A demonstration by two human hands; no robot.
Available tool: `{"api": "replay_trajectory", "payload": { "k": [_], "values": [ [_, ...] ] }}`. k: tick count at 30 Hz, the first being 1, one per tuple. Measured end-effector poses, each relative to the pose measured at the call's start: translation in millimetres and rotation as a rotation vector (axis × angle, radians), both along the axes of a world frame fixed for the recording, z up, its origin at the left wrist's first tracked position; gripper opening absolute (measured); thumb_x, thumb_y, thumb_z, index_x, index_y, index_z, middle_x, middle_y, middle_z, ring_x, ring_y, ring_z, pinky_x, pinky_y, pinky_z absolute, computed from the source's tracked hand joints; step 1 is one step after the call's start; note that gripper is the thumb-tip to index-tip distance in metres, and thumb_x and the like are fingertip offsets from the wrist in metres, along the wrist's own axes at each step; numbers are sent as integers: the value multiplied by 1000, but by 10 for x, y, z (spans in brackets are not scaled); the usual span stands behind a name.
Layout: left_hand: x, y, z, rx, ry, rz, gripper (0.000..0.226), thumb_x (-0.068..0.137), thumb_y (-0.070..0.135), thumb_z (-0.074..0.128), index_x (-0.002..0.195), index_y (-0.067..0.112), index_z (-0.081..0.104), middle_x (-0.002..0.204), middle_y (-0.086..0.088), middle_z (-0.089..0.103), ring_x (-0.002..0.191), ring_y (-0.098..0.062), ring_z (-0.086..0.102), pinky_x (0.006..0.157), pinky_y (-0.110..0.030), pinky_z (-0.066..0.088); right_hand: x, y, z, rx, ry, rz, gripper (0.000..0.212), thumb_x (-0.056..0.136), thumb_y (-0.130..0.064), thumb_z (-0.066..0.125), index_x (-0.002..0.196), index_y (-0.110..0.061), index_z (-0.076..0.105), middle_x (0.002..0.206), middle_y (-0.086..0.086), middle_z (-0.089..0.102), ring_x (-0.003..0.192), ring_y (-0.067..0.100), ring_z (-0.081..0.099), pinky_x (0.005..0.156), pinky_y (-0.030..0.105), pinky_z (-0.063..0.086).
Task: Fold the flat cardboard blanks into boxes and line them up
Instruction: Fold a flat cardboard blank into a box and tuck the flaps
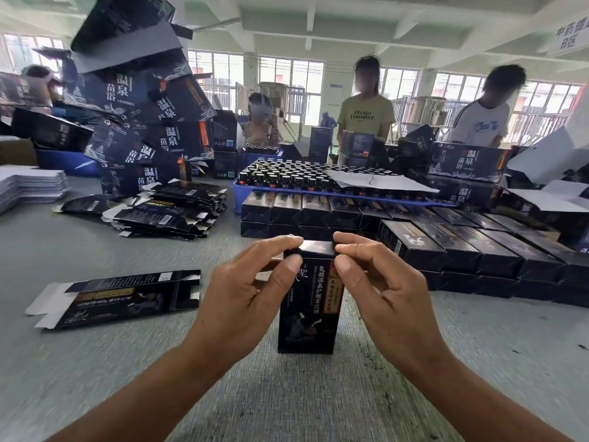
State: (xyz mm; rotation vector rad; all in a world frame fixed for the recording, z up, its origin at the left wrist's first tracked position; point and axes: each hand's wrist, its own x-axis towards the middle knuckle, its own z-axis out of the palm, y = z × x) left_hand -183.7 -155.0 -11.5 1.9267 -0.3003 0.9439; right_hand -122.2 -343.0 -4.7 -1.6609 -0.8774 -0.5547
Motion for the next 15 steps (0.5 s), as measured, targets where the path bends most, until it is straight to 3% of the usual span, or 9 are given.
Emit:
{"api": "replay_trajectory", "payload": {
  "k": [5,9,13,15],
  "values": [
    [41,19,4,88,-104,29,23,98,28,60,118,25,70,119,7,70,111,-3,65,71,-14,55,28,-6,-6,-59,-146,-82,17,97,-26,61,108,-19,73,124,-10,67,115,4,63,89,24,55],
    [56,31,7,121,-109,26,28,98,34,55,117,20,70,118,7,69,109,-5,66,68,-16,55,52,-7,-10,-89,-207,-119,17,98,-24,60,106,-16,72,122,-7,68,114,4,63,89,29,56],
    [50,60,-36,165,-24,14,32,97,42,56,126,28,62,120,11,65,108,-4,65,70,-14,55,38,28,-32,-50,-144,-112,18,99,-28,59,109,-17,70,122,-11,67,115,4,63,87,20,54],
    [39,78,-83,157,89,-60,42,96,42,62,135,39,49,119,12,65,105,-3,66,70,-20,59,41,41,-60,-47,-89,-104,20,100,-31,57,117,-25,67,125,-14,65,116,3,62,86,17,54]
  ]
}}
